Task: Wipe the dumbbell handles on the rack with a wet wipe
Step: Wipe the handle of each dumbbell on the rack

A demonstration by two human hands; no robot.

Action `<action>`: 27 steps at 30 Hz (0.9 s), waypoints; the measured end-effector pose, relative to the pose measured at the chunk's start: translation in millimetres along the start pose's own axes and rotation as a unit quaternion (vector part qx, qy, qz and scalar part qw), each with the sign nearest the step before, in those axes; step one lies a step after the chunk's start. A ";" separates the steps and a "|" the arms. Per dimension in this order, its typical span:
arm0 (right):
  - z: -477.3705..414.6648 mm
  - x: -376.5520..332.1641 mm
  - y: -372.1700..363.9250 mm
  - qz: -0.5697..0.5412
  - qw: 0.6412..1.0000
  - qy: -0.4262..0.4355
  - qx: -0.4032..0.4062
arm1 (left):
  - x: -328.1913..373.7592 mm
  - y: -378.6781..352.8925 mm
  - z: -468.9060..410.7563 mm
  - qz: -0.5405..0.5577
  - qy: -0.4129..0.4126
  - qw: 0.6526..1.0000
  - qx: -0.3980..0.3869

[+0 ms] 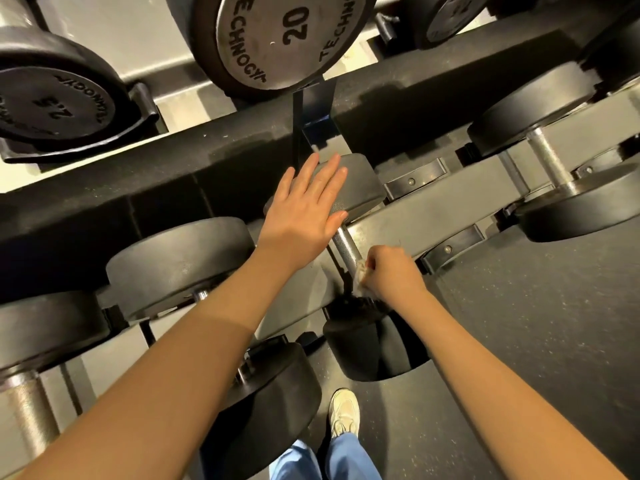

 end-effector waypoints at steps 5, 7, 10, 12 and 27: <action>9.9 -0.4 8.7 -0.020 0.999 -0.019 0.029 | 1.9 11.2 1.3 -0.022 -0.007 0.999 -0.044; 15.9 -0.3 19.6 -0.051 0.997 -0.033 0.056 | 3.9 21.7 2.1 -0.034 -0.016 0.998 -0.053; 29.9 -1.3 47.7 -0.125 0.984 -0.054 0.117 | 11.7 42.5 6.2 -0.028 -0.044 0.996 -0.068; 41.5 -3.6 70.2 -0.163 0.972 -0.056 0.159 | 17.6 60.9 9.5 0.001 -0.065 0.996 -0.068; 17.8 -2.0 256.6 -0.291 0.893 0.069 0.336 | 66.9 197.5 -80.3 -0.013 -0.108 0.992 0.064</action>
Point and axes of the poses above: each hand's wrist, its own z-axis away from the middle knuckle, its own y-axis out of the back of the hand, x = y × z, the point moved 7 cm from there along -z, towards the middle knuckle, and after that the axes turned 14 degrees about y, right-handed, at the moved point
